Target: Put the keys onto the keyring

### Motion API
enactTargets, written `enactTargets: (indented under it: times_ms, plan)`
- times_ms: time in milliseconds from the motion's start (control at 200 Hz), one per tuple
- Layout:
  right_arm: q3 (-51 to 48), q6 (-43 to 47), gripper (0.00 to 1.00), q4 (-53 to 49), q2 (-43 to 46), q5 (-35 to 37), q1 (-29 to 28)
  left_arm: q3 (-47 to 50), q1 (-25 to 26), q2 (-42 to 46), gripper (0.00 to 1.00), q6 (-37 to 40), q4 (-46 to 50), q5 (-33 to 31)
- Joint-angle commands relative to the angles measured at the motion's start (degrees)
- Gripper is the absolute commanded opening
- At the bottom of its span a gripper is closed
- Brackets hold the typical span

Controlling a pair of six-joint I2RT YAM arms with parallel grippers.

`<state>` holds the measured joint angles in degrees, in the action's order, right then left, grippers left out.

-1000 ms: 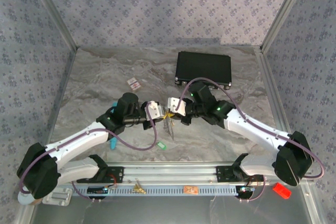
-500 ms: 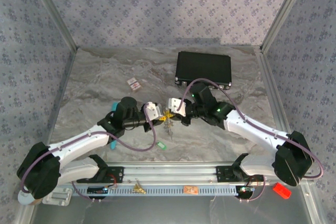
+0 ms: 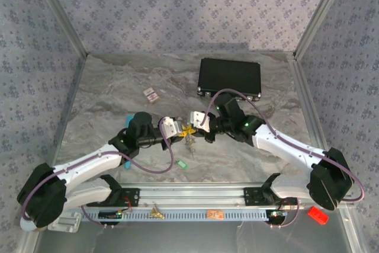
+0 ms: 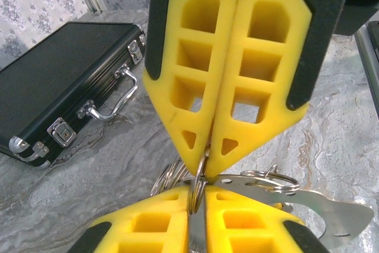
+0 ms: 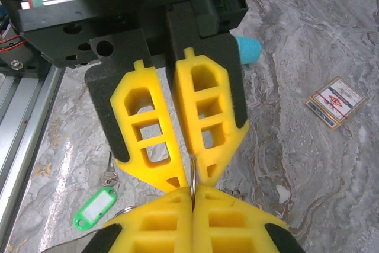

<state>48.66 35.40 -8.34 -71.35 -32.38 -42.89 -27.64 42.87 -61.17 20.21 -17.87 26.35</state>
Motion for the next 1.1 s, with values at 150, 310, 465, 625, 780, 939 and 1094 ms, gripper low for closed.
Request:
enactTargets:
  times_ms: [150,310,465,625,780,939,1094]
  plan:
    - [-0.07,0.04,0.00,-3.54,0.12,-0.87,-0.18,-0.40,0.20,2.24,0.00,0.00,-6.04,1.78]
    - [1.28,1.78,0.24,-7.34,1.11,3.77,-0.31,-1.38,0.28,2.22,0.00,0.62,-3.01,1.61]
    - [3.21,3.89,0.26,-10.31,1.48,6.44,-1.02,-2.94,0.24,1.51,0.00,1.37,0.57,1.82]
    - [5.51,4.90,0.27,-12.35,1.25,5.25,-1.21,-4.08,0.22,1.05,0.00,1.91,2.95,2.12]
    - [6.24,5.02,0.27,-11.63,0.95,5.49,-1.40,-5.05,0.37,0.79,0.00,2.94,4.94,2.76]
    - [7.14,5.22,0.27,-11.63,0.08,6.65,-1.65,-5.97,0.35,0.87,0.00,4.19,6.99,3.43]
    - [7.67,5.33,0.24,-12.05,-0.50,4.72,-1.83,-6.85,0.36,0.92,0.00,5.10,9.01,3.97]
